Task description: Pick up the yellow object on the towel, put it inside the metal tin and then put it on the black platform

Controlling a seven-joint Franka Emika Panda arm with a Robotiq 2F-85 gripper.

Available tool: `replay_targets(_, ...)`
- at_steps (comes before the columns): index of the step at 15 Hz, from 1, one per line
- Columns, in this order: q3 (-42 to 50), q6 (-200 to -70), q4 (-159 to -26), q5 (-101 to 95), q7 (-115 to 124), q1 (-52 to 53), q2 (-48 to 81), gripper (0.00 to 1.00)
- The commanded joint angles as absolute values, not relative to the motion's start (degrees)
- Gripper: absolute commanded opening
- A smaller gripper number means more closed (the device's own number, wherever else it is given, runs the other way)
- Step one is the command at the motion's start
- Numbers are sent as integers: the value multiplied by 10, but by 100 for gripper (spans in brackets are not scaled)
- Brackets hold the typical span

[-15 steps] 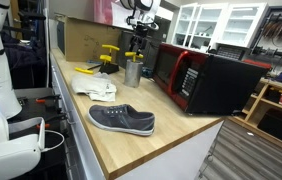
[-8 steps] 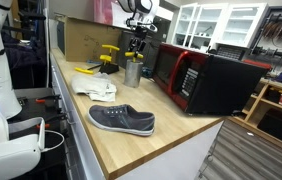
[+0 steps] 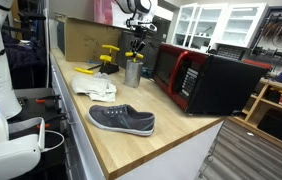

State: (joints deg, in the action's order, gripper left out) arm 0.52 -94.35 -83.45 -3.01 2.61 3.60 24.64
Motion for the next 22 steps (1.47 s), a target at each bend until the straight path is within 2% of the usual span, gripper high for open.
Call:
replay_targets(1,3,-925,-816,-51,38,42,251,6)
replay_targets(4,4,-928,-821,-63,39,46,246,6)
replay_targets(5,4,-928,-821,-67,41,48,246,35)
replay_targets(6,4,-927,-821,-72,41,50,247,50)
replay_targets(7,5,-927,-821,-82,40,51,247,55)
replay_targets(11,4,-931,-821,-112,39,57,248,85)
replay_targets(12,3,-938,-823,-116,39,58,248,42)
replay_targets(13,2,-943,-824,-120,38,59,246,46)
replay_targets(14,1,-949,-827,-123,38,60,245,45)
replay_targets(20,2,-975,-832,-143,42,71,243,1)
replay_targets(21,2,-974,-834,-145,42,72,241,6)
replay_targets(22,2,-975,-836,-147,42,72,239,6)
